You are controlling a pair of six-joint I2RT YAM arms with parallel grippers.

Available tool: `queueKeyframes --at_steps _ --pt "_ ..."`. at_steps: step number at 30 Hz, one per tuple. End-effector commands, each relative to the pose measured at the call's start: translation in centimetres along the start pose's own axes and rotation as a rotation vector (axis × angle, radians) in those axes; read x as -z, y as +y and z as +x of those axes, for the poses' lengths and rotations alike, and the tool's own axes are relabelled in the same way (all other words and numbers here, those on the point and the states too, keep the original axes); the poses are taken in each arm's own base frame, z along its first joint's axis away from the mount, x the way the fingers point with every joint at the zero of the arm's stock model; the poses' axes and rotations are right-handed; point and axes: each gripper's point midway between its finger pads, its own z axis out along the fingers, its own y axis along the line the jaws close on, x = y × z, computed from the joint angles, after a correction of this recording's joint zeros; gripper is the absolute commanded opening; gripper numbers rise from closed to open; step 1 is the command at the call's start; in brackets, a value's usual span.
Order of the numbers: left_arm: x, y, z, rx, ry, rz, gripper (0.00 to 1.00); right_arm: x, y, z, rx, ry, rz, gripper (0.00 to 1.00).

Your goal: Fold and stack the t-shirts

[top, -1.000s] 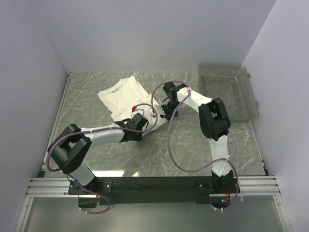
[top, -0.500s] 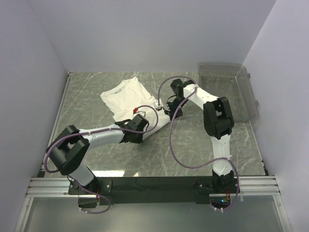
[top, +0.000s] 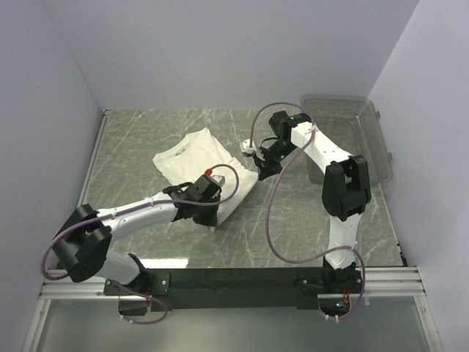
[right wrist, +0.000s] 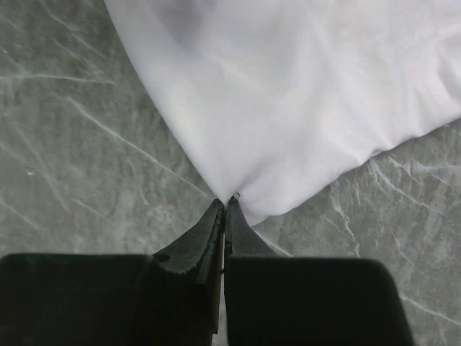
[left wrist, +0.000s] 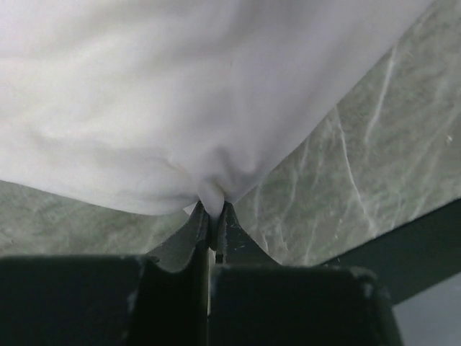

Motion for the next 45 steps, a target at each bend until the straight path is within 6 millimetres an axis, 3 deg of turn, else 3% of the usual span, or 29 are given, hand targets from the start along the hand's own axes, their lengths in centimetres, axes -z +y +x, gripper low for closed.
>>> queueKeyframes --at_steps 1,4,6,10,11,12,13,15,17,18,20,21,23,34,39,45 --pt "2.5 -0.3 -0.3 -0.008 0.016 0.051 0.01 2.8 -0.1 -3.6 0.025 -0.087 0.042 0.0" --pt "4.0 1.7 -2.8 0.057 -0.05 0.061 0.0 3.4 -1.6 -5.2 0.006 -0.116 0.072 0.0" --pt "5.2 4.2 -4.9 0.101 -0.118 0.048 0.0 2.8 -3.1 -6.0 0.001 -0.123 0.089 0.0" --pt "6.3 7.4 -8.2 0.138 -0.182 0.049 0.0 2.7 -7.4 -10.2 -0.071 -0.177 0.199 0.0" --pt "5.9 8.9 -8.9 0.168 -0.176 0.028 0.0 2.8 -9.2 -11.1 -0.061 -0.192 0.255 0.0" --pt "6.1 9.5 -10.2 0.149 -0.196 0.024 0.0 1.3 -10.1 -11.5 -0.081 -0.19 0.257 0.0" --pt "6.0 10.1 -10.8 0.153 -0.196 0.016 0.0 2.0 -11.3 -13.2 -0.1 -0.215 0.3 0.0" --pt "5.6 12.2 -12.9 0.17 -0.207 -0.011 0.0 0.8 -13.7 -14.2 -0.11 -0.223 0.364 0.0" --pt "5.4 14.7 -14.3 0.21 -0.217 -0.058 0.0 1.2 -16.1 -16.2 -0.127 -0.285 0.454 0.0" --pt "6.3 15.3 -16.0 0.212 -0.257 -0.072 0.0 0.8 -17.1 -16.2 -0.142 -0.29 0.488 0.0" --pt "6.8 17.5 -17.3 0.25 -0.286 -0.116 0.0 1.2 -19.0 -17.7 -0.169 -0.35 0.566 0.0" --pt "7.6 18.1 -18.5 0.256 -0.316 -0.129 0.0 0.5 -20.0 -17.4 -0.189 -0.346 0.59 0.0" --pt "8.5 19.4 -19.9 0.269 -0.352 -0.159 0.0 1.3 -21.3 -19.0 -0.191 -0.398 0.64 0.0" --pt "9.8 22.7 -25.3 0.271 -0.512 -0.245 0.0 1.5 -27.1 -20.3 -0.269 -0.521 0.913 0.0" --pt "11.1 22.9 -27.7 0.252 -0.584 -0.255 0.0 1.9 -27.6 -21.8 -0.275 -0.592 0.951 0.0" --pt "11.0 22.8 -27.7 0.216 -0.58 -0.242 0.0 2.9 -27.1 -24.0 -0.213 -0.657 0.918 0.0"
